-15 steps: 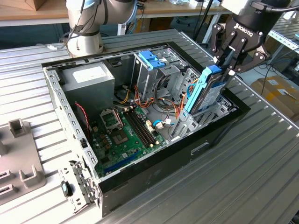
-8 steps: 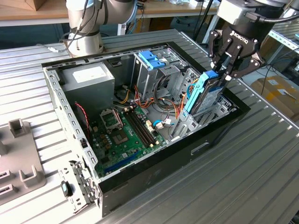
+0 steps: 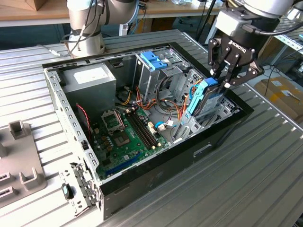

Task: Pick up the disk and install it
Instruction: 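Insert the disk into the insertion slot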

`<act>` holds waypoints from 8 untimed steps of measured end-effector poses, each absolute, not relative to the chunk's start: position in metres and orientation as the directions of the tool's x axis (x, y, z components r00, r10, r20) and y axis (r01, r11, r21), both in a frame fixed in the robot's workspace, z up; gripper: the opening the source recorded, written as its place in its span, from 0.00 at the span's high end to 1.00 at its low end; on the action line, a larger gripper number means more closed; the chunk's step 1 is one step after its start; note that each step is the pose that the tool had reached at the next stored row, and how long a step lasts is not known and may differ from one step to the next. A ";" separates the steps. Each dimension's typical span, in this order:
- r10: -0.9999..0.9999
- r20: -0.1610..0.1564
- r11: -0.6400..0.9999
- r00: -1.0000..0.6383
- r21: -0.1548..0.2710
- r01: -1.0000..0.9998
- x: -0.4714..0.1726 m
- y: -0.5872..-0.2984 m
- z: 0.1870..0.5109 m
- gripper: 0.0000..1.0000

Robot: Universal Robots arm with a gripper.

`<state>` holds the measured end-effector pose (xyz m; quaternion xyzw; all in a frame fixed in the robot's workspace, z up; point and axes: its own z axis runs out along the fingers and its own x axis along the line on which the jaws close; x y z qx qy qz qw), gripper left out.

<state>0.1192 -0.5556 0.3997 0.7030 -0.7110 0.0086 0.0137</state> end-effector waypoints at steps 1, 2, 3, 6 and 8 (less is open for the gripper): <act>-0.999 0.032 0.011 -0.011 0.007 -1.000 0.119 -0.556 0.396 0.65; -0.999 0.032 0.011 -0.011 0.007 -1.000 0.119 -0.556 0.394 0.65; -0.999 0.032 0.011 -0.011 0.007 -1.000 0.119 -0.556 0.392 0.65; -0.999 0.032 0.011 -0.011 0.007 -1.000 0.119 -0.556 0.385 0.65; -0.999 0.032 0.011 -0.011 0.007 -1.000 0.119 -0.556 0.384 0.65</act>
